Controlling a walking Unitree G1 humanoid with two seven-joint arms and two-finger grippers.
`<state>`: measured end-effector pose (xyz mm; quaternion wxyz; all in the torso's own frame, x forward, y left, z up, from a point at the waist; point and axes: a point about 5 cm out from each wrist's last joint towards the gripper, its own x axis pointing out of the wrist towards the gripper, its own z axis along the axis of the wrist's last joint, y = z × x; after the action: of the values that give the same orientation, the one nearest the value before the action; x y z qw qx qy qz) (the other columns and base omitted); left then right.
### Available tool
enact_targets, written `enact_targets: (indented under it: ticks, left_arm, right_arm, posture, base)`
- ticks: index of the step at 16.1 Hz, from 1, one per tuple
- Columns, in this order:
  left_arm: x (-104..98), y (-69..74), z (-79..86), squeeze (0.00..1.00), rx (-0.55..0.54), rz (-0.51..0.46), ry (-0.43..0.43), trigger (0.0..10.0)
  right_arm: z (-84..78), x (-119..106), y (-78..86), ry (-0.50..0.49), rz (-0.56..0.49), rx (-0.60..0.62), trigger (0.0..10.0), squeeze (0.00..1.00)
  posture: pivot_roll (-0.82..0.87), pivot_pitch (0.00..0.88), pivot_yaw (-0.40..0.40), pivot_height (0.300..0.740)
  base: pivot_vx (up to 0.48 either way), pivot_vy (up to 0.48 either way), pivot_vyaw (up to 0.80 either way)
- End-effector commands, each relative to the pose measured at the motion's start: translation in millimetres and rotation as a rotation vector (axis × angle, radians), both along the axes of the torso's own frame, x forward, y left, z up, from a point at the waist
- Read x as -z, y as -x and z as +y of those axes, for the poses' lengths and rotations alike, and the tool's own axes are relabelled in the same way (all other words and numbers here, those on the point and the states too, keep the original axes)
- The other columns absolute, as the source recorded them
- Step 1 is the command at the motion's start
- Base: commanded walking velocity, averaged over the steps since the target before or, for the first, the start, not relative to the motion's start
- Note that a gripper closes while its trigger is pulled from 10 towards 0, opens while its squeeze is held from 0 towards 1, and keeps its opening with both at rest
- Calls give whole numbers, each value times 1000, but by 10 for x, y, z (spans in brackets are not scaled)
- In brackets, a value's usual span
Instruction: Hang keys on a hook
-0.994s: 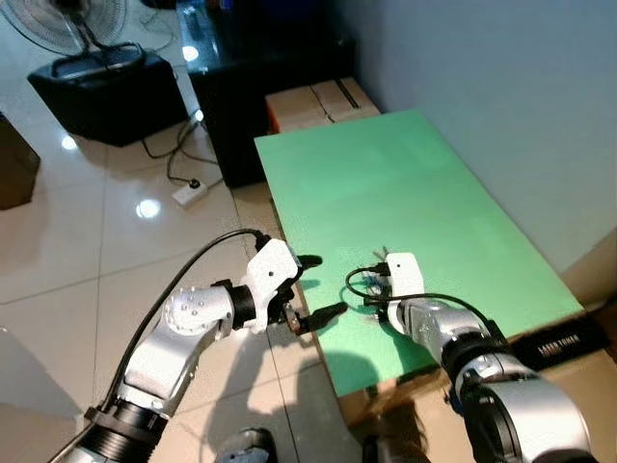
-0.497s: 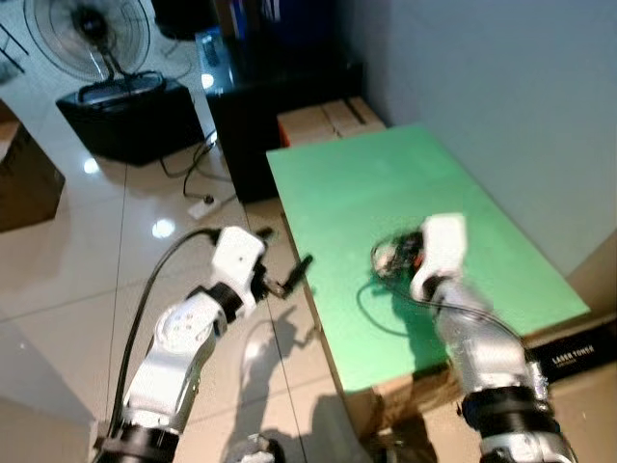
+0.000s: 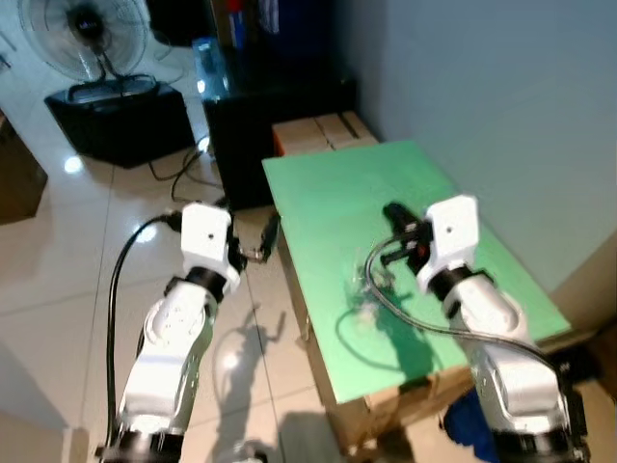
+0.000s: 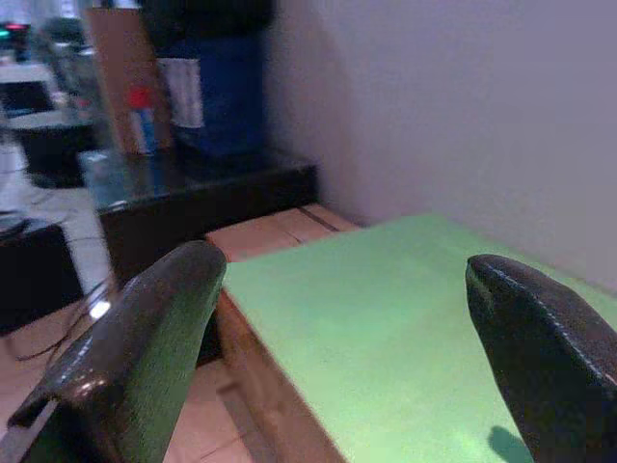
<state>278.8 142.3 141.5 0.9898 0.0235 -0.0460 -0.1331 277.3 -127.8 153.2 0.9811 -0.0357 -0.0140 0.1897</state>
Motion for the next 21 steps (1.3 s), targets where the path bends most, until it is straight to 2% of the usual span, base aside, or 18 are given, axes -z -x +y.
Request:
enact_targets:
  ticks: [1,4,6,9,10,11,12,13,14,15,17,21]
  left_arm:
    - [-10,-4,40,0,-30,-12,-3,10000]
    - [-21,-5,29,0,-30,-12,-1,10000]
    - [-13,-8,3,0,-24,-10,-9,10000]
    - [41,-12,-9,0,2,11,-63,10000]
    - [68,-7,-37,0,41,18,-98,10000]
    - [120,0,-90,0,114,32,-156,10000]
    - [160,-11,-109,0,135,43,-182,10000]
    - [205,-43,-136,0,146,53,-188,10000]
    - [215,-65,-157,0,146,55,-182,10000]
    - [222,-72,-173,0,152,60,-179,10000]
    - [239,-86,-197,0,157,75,-176,10000]
    - [230,-107,-199,0,165,66,-170,10000]
  right_arm:
    - [41,-33,-1,-3,-16,-28,10000,0]
    - [63,-90,9,18,-37,-47,10000,0]
    - [-10,-50,-10,39,-15,4,10000,0]
    - [-112,191,9,99,124,46,10000,0]
    - [-164,311,35,128,196,56,10000,0]
    - [-255,468,87,149,292,79,10000,890]
    - [-300,545,116,165,340,89,10000,1000]
    - [-337,637,164,192,391,85,10000,925]
    - [-353,708,201,204,431,84,10000,757]
    - [-376,770,218,198,467,105,10000,0]
    - [-458,933,238,182,543,155,10000,0]
    - [-467,895,160,192,525,150,10000,0]
  posture:
    - [-87,0,2,740]
    - [-89,0,2,740]
    - [-92,0,5,740]
    - [-97,0,9,740]
    - [-103,0,6,740]
    - [-106,0,3,740]
    - [-109,0,2,740]
    - [-126,0,6,740]
    - [-131,0,9,740]
    - [-136,0,10,740]
    - [-141,0,15,740]
    - [-144,0,18,740]
  base:
    - [0,0,800]
    - [0,0,800]
    - [0,0,800]
    - [0,0,0]
    - [0,0,0]
    - [0,0,0]
    - [0,0,0]
    - [0,0,0]
    - [0,0,0]
    - [0,0,0]
    - [0,0,-800]
    - [0,0,-200]
